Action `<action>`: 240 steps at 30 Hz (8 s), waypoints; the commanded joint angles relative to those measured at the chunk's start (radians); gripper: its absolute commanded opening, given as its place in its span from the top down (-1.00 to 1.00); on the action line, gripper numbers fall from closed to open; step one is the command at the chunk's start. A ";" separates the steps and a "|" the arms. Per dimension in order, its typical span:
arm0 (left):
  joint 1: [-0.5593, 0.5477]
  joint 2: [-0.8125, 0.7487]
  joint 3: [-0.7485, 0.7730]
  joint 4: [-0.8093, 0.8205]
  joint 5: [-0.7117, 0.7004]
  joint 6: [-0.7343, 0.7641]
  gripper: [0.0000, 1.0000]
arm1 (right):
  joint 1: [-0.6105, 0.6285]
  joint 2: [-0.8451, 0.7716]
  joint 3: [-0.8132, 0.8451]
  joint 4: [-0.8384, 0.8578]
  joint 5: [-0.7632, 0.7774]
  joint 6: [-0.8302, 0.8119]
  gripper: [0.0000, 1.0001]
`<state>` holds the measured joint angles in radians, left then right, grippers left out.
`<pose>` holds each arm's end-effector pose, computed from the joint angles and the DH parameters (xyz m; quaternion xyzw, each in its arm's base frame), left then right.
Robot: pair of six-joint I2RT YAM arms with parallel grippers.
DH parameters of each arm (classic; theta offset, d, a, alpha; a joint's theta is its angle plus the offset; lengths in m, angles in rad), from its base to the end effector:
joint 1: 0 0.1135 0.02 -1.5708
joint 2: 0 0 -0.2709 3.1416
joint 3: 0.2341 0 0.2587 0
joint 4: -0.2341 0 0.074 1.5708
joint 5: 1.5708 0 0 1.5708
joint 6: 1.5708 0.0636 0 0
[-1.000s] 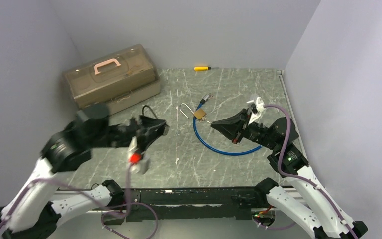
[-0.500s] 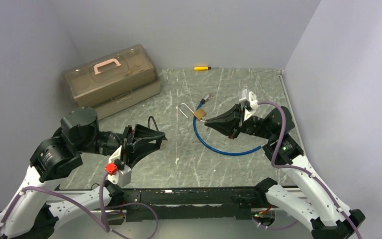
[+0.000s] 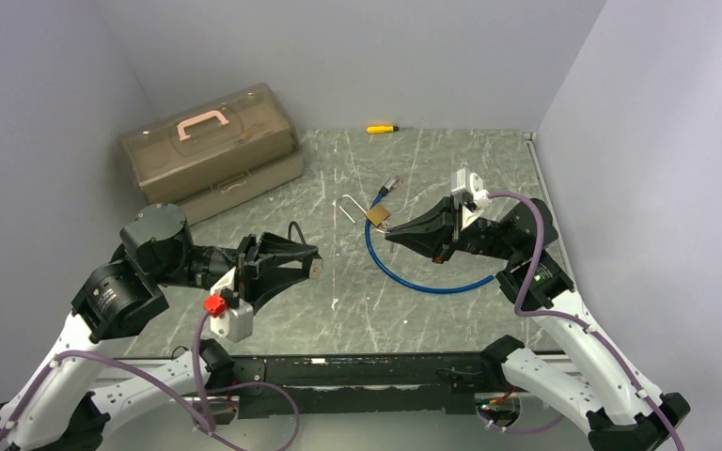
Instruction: Unlock with the key
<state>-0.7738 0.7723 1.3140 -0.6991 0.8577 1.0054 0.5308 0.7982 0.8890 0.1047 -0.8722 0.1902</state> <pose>0.0556 -0.1216 0.4656 0.7073 0.2258 -0.2459 0.6231 0.1382 0.1376 0.4124 -0.4192 0.5117 0.4979 0.5608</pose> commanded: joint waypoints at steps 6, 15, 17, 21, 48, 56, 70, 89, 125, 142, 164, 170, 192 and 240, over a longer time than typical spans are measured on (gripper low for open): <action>-0.067 0.046 -0.040 0.156 -0.521 0.017 1.00 | -0.003 -0.027 -0.007 0.134 -0.059 0.055 1.00; -0.292 0.166 -0.040 0.147 -1.096 0.055 1.00 | 0.032 0.069 0.008 0.162 0.033 0.144 1.00; -0.294 0.146 -0.082 0.226 -1.082 0.065 1.00 | 0.049 0.118 0.050 0.111 0.060 0.137 1.00; -0.297 0.128 -0.141 0.331 -1.084 0.076 1.00 | 0.063 0.144 0.112 0.079 0.074 0.150 1.00; -0.243 0.127 -0.053 0.168 -0.822 -0.050 1.00 | 0.109 0.266 0.247 0.061 0.157 0.279 1.00; -0.223 0.113 -0.068 0.187 -0.834 -0.056 1.00 | 0.157 0.293 0.268 0.035 0.159 0.258 1.00; -0.214 0.116 -0.057 0.196 -0.832 -0.062 1.00 | 0.191 0.305 0.263 0.015 0.184 0.220 1.00; -0.211 0.114 -0.056 0.201 -0.832 -0.059 1.00 | 0.201 0.324 0.255 0.041 0.162 0.236 1.00; -0.206 0.106 -0.051 0.181 -0.827 0.007 1.00 | 0.244 0.414 0.304 -0.001 0.260 0.242 1.00; -0.256 0.159 -0.006 0.155 -0.899 0.051 1.00 | 0.261 0.423 0.286 -0.031 0.349 0.217 1.00; -0.318 0.195 0.047 0.175 -0.925 -0.085 1.00 | 0.274 0.346 0.037 0.348 0.390 0.343 1.00; -0.328 0.179 0.003 0.206 -0.947 -0.077 1.00 | 0.273 0.351 0.050 0.340 0.395 0.361 1.00; -0.352 0.191 -0.043 0.208 -0.985 0.009 1.00 | 0.292 0.400 0.131 0.200 0.375 0.349 1.00; -0.353 0.193 0.046 0.176 -0.903 -0.041 1.00 | 0.294 0.415 0.004 0.453 0.349 0.394 1.00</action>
<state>-1.0817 0.9638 1.2633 -0.6762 -0.3389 1.0058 0.8448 1.1980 0.9421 0.4492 -0.4225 0.5213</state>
